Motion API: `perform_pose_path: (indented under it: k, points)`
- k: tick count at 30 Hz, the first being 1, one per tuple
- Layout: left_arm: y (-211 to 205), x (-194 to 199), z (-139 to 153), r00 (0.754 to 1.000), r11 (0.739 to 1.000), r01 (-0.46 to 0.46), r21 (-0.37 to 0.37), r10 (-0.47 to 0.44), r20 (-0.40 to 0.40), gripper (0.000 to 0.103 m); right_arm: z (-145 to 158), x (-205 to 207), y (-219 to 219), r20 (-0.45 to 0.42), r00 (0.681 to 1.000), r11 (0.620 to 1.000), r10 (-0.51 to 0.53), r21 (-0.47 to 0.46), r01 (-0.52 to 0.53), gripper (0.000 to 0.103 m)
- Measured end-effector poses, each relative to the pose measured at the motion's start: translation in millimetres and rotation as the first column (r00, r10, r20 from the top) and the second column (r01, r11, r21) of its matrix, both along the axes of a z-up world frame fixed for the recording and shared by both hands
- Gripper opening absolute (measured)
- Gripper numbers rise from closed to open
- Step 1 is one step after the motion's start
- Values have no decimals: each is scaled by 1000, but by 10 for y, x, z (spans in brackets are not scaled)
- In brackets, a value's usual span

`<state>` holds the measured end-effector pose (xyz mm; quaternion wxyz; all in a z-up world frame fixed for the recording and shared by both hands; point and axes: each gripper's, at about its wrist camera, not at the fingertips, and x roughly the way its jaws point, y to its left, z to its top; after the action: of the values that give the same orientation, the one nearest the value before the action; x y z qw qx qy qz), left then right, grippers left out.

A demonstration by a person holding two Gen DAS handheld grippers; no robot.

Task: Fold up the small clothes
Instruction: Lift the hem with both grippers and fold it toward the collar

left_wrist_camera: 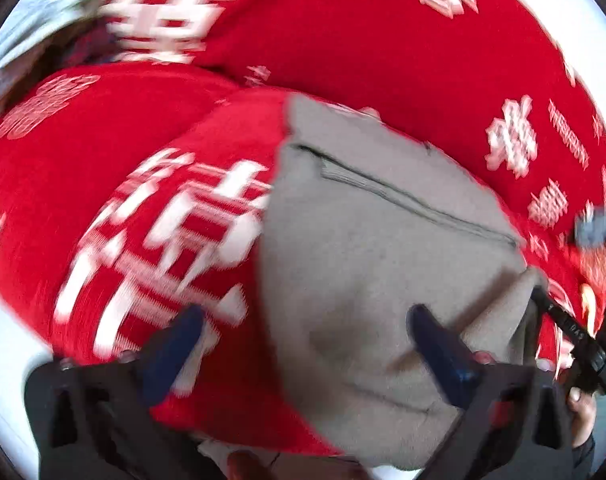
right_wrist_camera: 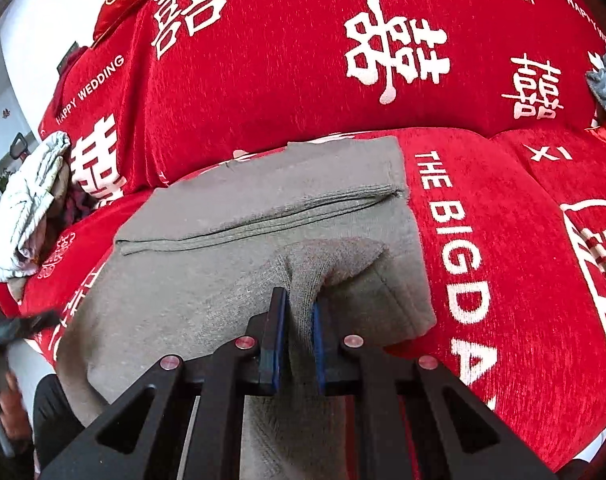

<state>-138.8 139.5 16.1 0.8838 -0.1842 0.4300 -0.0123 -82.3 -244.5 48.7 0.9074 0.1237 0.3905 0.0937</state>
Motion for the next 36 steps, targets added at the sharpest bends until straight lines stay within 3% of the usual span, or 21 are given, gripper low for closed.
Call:
perform_pose_path:
  k: [4,7,9,10,11,12,13,14,17,20,25,30,36]
  points:
    - [-114,-314,-205,998,999,10,-54,-14,-64,102,-77,74,-38,-18,1000,1000,-5,18,6,13]
    - [-302,-248,-398,986,990,69,-124,-86,-140,102,-83,81,-1,-15,1000,1000,-6,12,6,13]
    - [-444,-211,-465,980,988,100,-118,-119,-162,102,-74,75,1,-11,1000,1000,-5,7,5,13]
    - [-520,-219,-468,977,985,127,-119,-145,-159,96,-70,74,-7,-11,1000,1000,-6,11,6,13]
    - [-591,-210,-477,972,981,159,-113,-176,-158,69,-68,65,-25,-12,1000,1000,-7,17,7,13]
    - [-638,-203,-484,966,977,184,-108,-200,-164,51,-66,60,-35,-13,1000,1000,-8,19,8,13]
    - [-687,-174,-509,955,970,219,-103,-235,-183,21,-64,54,-37,-13,1000,1000,-9,20,9,13]
    - [-691,-161,-508,952,969,225,-106,-242,-186,18,-63,51,-38,-13,1000,1000,-8,20,9,13]
    - [-623,-207,-339,966,973,212,-93,-223,-131,16,-41,21,-40,-9,1000,1000,-3,16,4,13]
    - [-454,-271,24,983,981,180,-72,-182,-12,16,52,-53,-70,1,1000,999,1,35,-1,13]
    - [-253,-57,453,985,988,144,-50,-138,104,16,275,-238,-180,62,998,993,-14,114,7,13]
    - [-246,564,560,981,986,163,-38,-157,118,16,326,-140,-168,74,996,994,-45,103,37,13]
    - [-270,1262,183,987,983,159,-93,-160,-7,16,76,291,-184,-21,997,994,-79,80,80,13]
